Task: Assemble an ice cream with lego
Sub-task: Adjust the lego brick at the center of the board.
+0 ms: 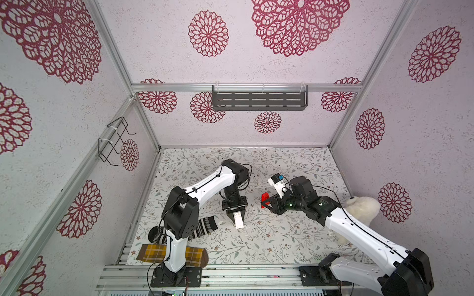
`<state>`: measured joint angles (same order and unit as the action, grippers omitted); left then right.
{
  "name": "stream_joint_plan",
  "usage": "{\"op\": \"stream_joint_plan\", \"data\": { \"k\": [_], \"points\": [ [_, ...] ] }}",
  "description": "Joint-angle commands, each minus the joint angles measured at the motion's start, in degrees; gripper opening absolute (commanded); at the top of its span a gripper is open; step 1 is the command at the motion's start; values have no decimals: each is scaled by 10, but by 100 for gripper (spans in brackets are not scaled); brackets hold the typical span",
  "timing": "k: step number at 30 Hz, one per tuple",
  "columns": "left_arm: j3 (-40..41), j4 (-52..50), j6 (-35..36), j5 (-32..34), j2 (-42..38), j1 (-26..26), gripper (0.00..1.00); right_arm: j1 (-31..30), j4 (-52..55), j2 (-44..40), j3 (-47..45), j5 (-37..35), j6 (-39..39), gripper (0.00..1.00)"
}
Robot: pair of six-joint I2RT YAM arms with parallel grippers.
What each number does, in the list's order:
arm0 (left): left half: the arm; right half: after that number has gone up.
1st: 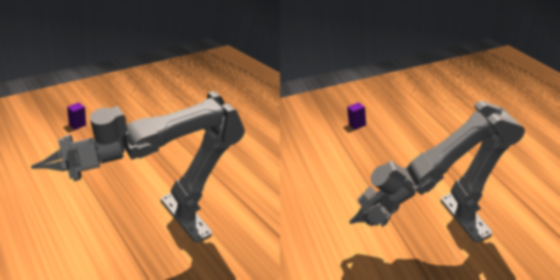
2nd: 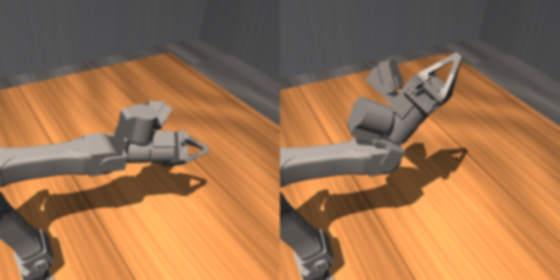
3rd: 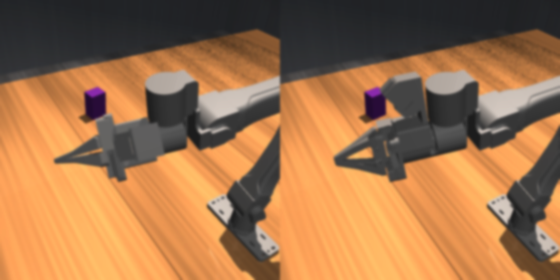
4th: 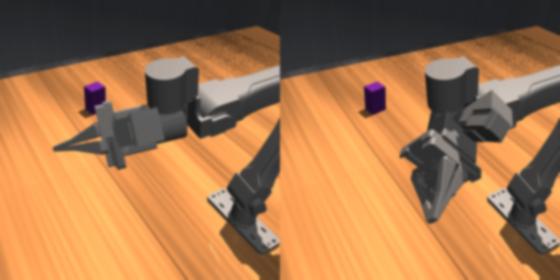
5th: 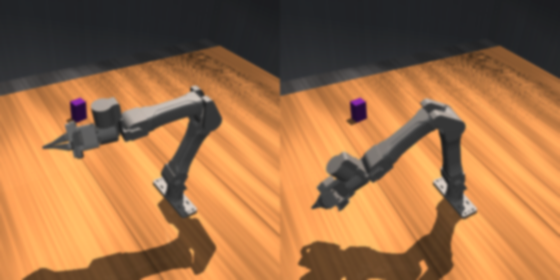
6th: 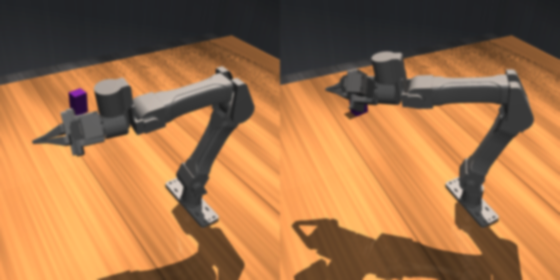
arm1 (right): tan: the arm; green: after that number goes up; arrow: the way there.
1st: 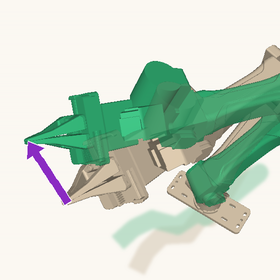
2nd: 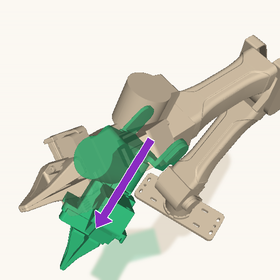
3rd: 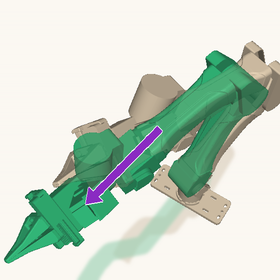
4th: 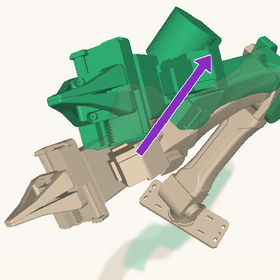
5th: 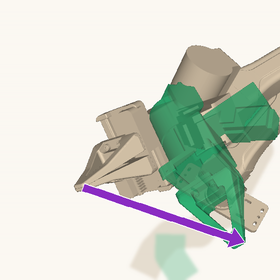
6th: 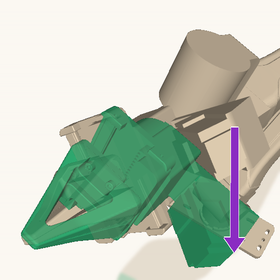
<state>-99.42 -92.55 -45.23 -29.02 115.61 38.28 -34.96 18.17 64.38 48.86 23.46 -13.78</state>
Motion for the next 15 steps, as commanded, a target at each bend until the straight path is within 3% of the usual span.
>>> {"op": "stream_joint_plan", "data": {
  "k": [1,15],
  "points": [
    [-26,6,13,-32,38,-11,13,3,-24,-7,-1,17,-11,0],
    [-74,-1,0,-91,129,-14,37,12,-34,-6,-8,31,-12,0]
  ]
}}
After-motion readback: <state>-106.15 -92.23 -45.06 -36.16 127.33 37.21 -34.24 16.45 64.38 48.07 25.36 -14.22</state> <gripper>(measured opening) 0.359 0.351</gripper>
